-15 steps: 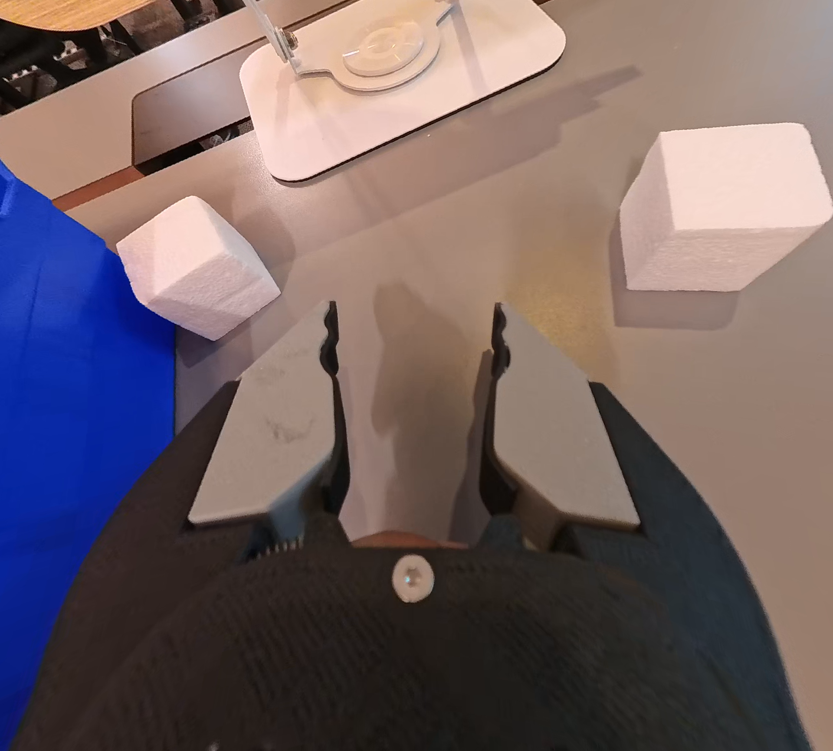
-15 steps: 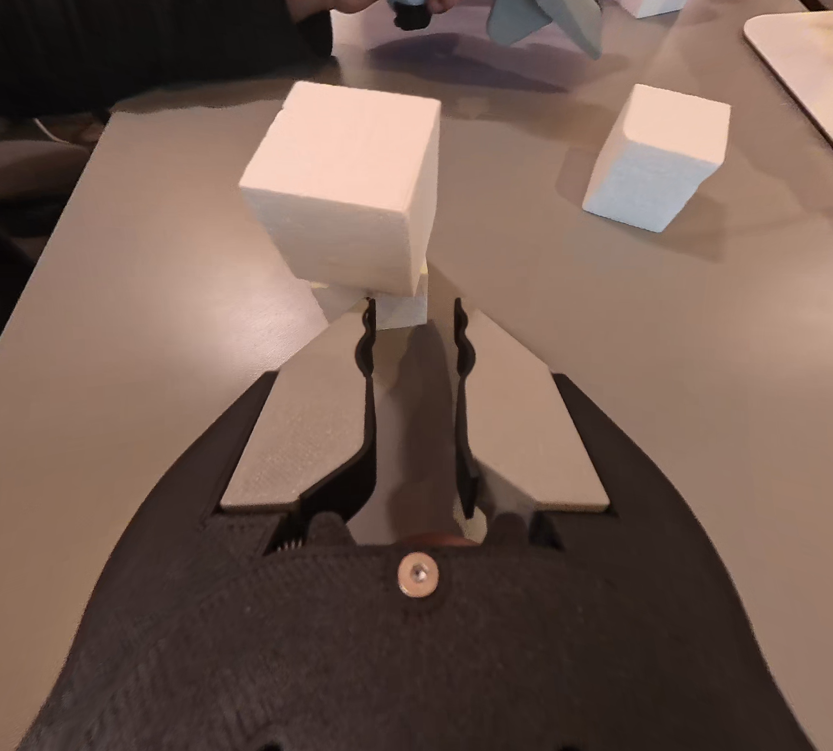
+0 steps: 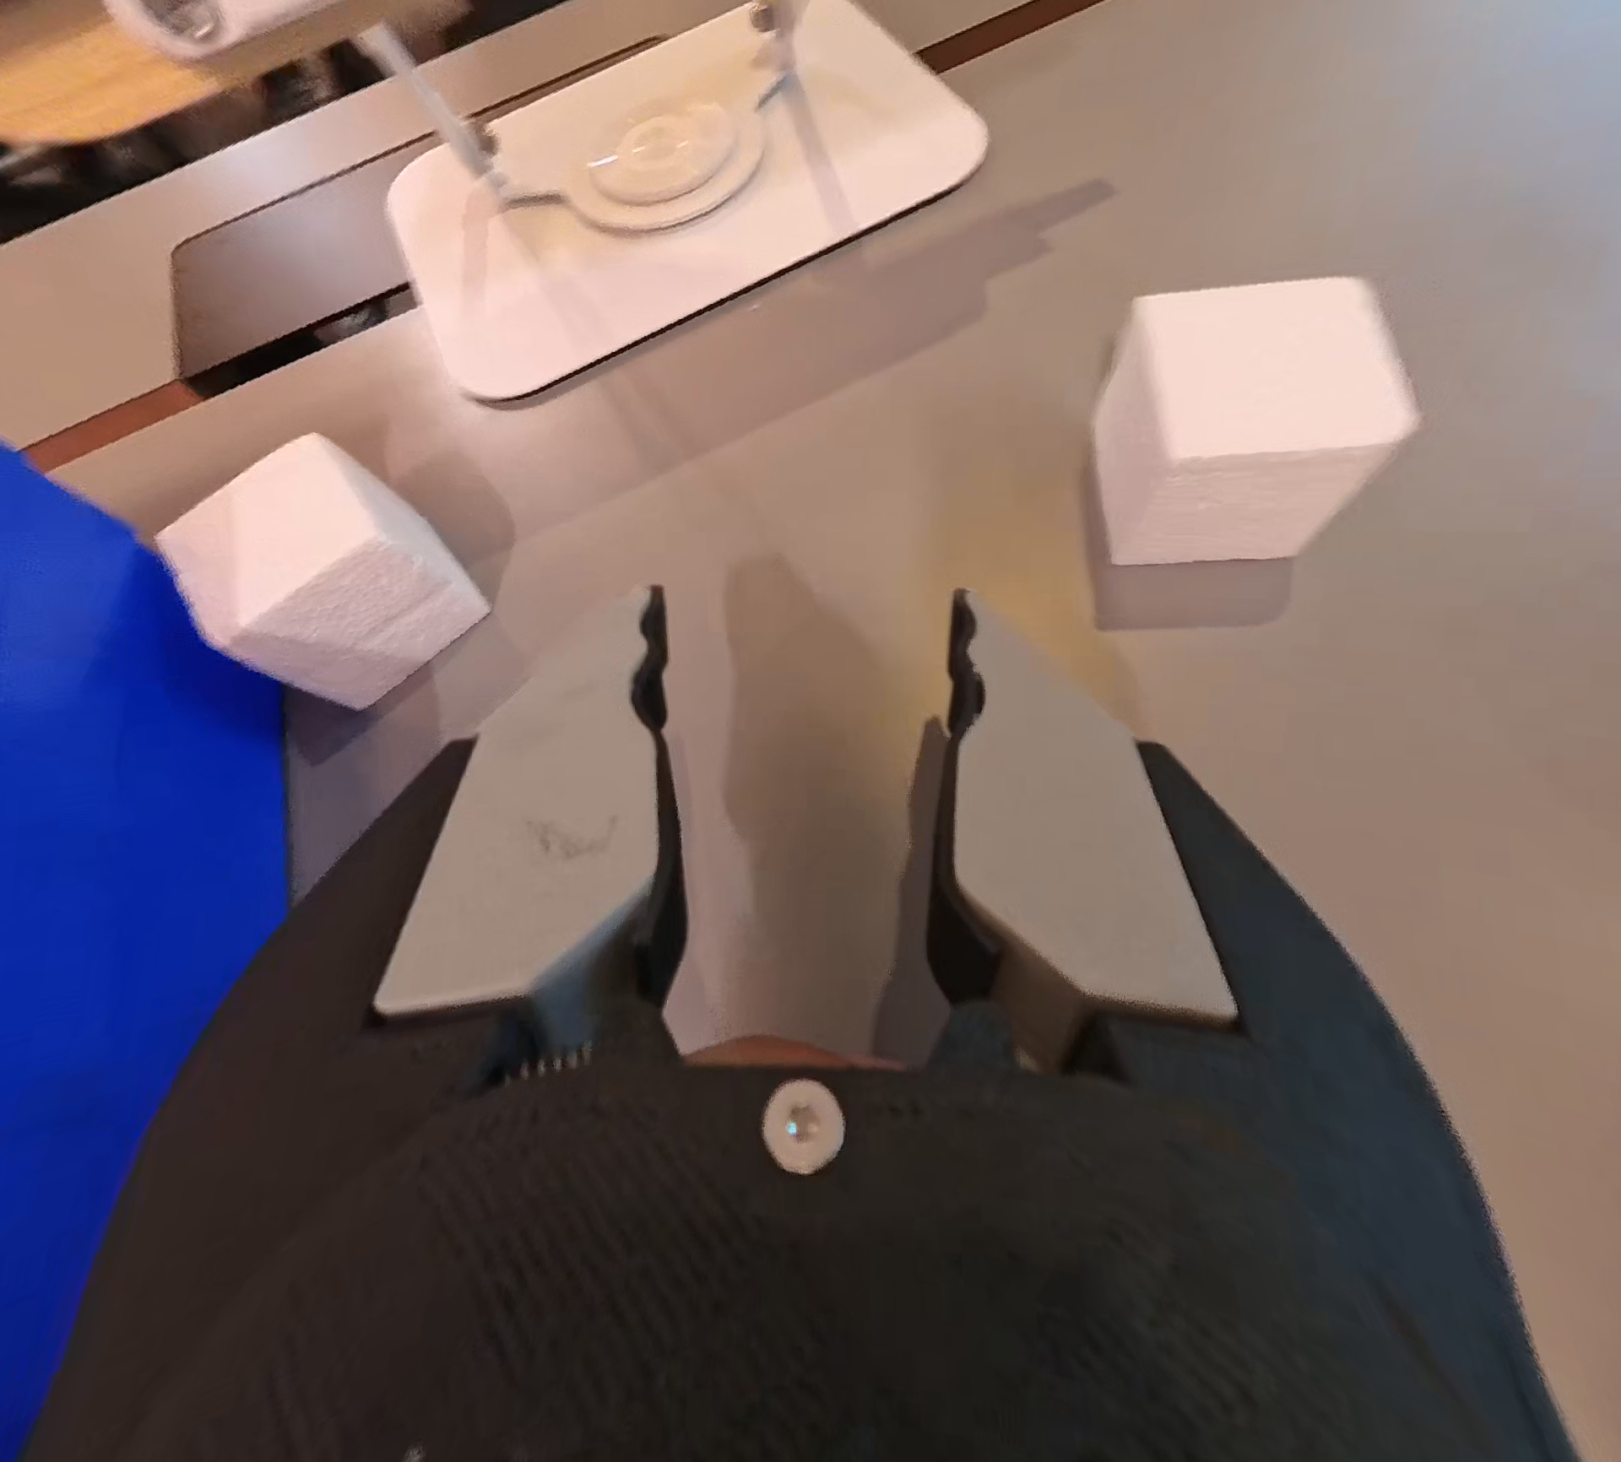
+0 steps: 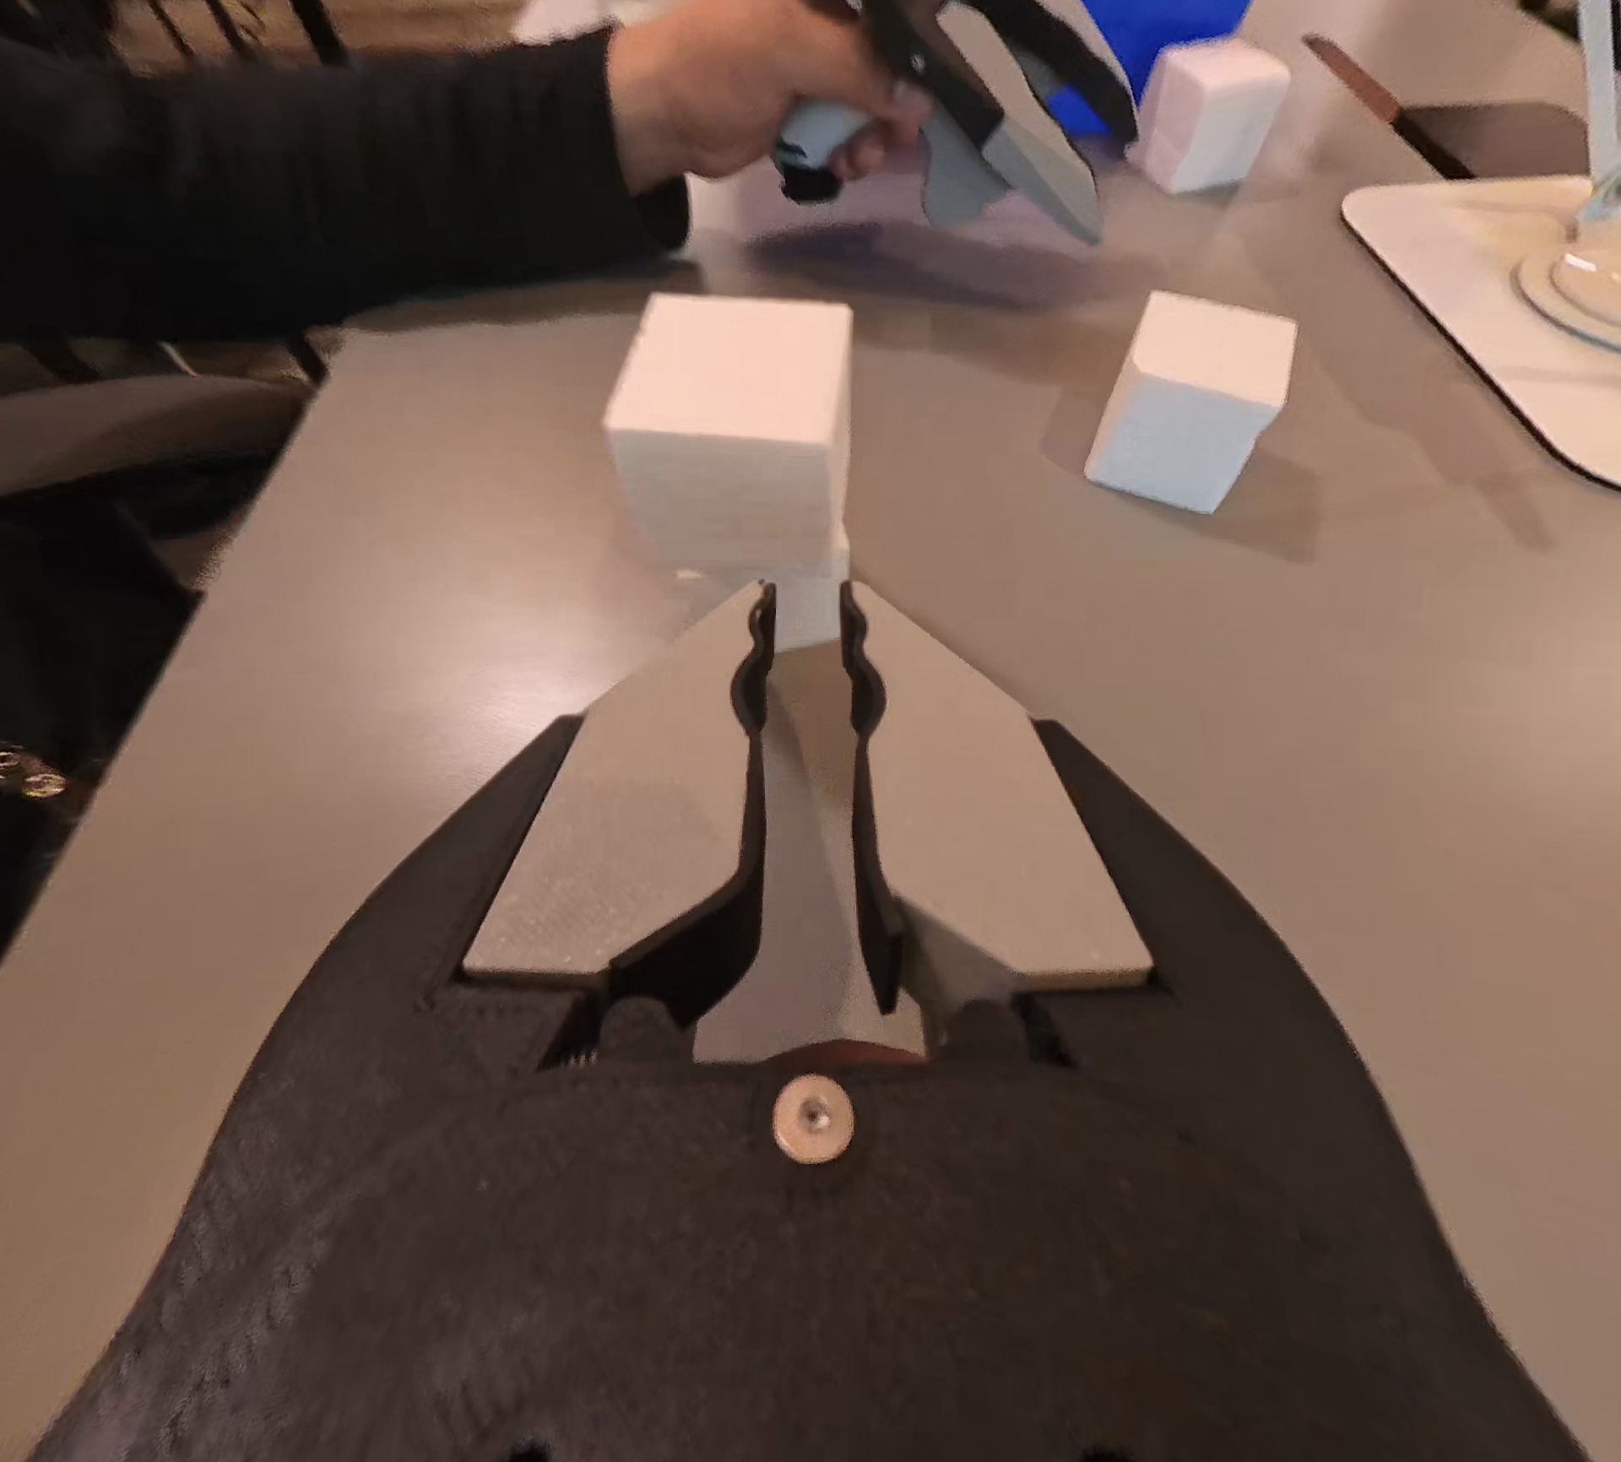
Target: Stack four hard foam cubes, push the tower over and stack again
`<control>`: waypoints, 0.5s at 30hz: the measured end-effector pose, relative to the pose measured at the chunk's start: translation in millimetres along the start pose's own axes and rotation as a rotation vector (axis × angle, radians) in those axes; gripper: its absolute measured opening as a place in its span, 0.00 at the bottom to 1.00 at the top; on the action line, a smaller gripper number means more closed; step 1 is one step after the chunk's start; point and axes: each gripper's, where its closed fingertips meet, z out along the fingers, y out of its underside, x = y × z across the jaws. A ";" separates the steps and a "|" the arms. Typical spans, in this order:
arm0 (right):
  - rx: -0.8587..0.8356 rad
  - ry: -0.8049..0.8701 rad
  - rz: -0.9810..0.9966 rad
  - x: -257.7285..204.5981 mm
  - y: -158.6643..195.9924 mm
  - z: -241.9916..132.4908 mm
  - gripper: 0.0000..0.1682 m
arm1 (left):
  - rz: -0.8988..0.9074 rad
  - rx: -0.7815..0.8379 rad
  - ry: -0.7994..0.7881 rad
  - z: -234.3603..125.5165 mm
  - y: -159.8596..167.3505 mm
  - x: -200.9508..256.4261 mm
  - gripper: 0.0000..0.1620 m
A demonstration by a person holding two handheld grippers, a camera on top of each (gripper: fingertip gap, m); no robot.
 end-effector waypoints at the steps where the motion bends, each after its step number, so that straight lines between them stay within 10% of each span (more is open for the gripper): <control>1: 0.020 -0.020 -0.006 -4.5 -4.7 -1.7 0.05 | 0.017 0.012 0.056 -3.5 -3.9 11.1 0.34; 7: -0.024 -0.015 -0.051 -11.3 -3.3 7.4 0.06 | 0.302 0.011 0.591 -49.9 0.7 131.4 0.01; 15: -0.041 0.048 -0.026 1.1 -0.1 8.8 0.09 | 0.505 -0.154 0.862 -65.5 52.0 205.0 0.02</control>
